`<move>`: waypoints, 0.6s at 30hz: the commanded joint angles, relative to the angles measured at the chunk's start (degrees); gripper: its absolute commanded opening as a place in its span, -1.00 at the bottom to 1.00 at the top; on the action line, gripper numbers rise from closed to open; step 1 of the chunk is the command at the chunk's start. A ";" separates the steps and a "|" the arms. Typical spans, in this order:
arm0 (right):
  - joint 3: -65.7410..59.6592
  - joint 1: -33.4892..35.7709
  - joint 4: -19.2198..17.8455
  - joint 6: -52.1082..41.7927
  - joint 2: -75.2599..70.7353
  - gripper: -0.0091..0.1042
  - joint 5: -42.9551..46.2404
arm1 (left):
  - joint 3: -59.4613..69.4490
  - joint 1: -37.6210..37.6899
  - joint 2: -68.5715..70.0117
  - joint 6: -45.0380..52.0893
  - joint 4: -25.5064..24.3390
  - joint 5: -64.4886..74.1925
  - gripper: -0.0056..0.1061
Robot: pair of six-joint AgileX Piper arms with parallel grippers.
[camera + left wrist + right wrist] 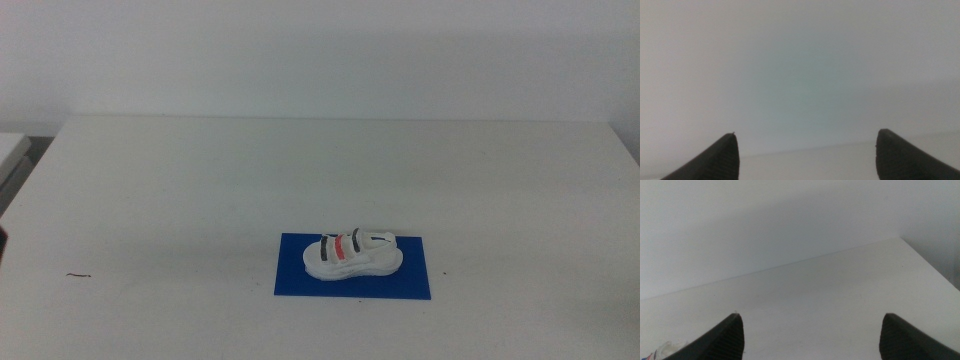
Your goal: Use one arm to grab the shoe from the table and place it on the mat.
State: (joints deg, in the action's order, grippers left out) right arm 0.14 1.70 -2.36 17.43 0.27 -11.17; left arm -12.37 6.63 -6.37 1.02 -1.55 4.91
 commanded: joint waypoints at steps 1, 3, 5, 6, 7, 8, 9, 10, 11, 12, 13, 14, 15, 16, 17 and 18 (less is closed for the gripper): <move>-0.14 0.10 -0.42 -0.20 -0.27 0.56 0.49 | 2.91 -2.75 2.64 10.11 6.63 0.01 0.78; -0.14 0.10 -0.42 -0.20 -0.27 0.56 0.49 | 5.12 -5.26 4.61 10.13 6.63 0.01 0.78; -0.14 0.10 -0.42 -0.20 -0.27 0.56 0.49 | 7.45 -7.60 6.37 10.13 6.63 -0.10 0.78; -0.14 0.10 -0.42 -0.20 -0.27 0.56 0.49 | 8.56 -8.16 6.37 10.13 6.63 -0.21 0.78; -0.14 0.10 -0.42 -0.20 -0.27 0.56 0.49 | 9.55 -8.54 6.37 10.13 6.63 -0.30 0.78; -0.14 0.10 -0.42 -0.20 -0.27 0.56 0.49 | 10.40 -8.67 6.37 10.13 6.74 -0.52 0.78; -0.14 0.10 -0.42 -0.20 -0.27 0.56 0.49 | 11.01 -8.67 6.37 10.13 6.74 -1.46 0.78; -0.14 0.10 -0.42 -0.20 -0.27 0.56 0.49 | 11.87 -8.67 6.37 10.13 6.74 -2.59 0.78; -0.14 0.10 -0.42 -0.20 -0.27 0.56 0.49 | 12.37 -8.67 6.37 10.13 6.74 -3.77 0.78; -0.14 0.10 -0.42 -0.20 -0.27 0.56 0.49 | 12.37 -8.67 6.37 10.13 6.74 -4.33 0.78; -0.14 0.10 -0.42 -0.20 -0.27 0.56 0.49 | 12.37 -8.67 6.37 10.13 6.74 -4.49 0.78; -0.14 0.10 -0.42 -0.20 -0.27 0.56 0.49 | 12.37 -8.67 6.37 10.13 6.74 -2.22 0.78; -0.14 0.10 -0.42 -0.20 -0.27 0.56 0.49 | 12.37 -8.67 6.37 10.13 6.74 -1.71 0.78; -0.14 0.10 -0.42 -0.20 -0.27 0.56 0.49 | 12.37 -8.67 6.37 10.13 6.74 -1.71 0.78; -0.14 0.10 -0.42 -0.20 -0.27 0.56 0.49 | 12.37 -8.67 6.37 10.13 7.20 -1.71 0.78; -0.14 0.10 -0.42 -0.20 -0.27 0.56 0.49 | 12.37 -8.67 6.37 10.13 7.86 -1.83 0.78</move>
State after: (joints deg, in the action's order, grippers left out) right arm 0.14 1.70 -2.36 17.43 0.27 -11.17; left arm 0.00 -1.85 -0.22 11.15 5.13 3.23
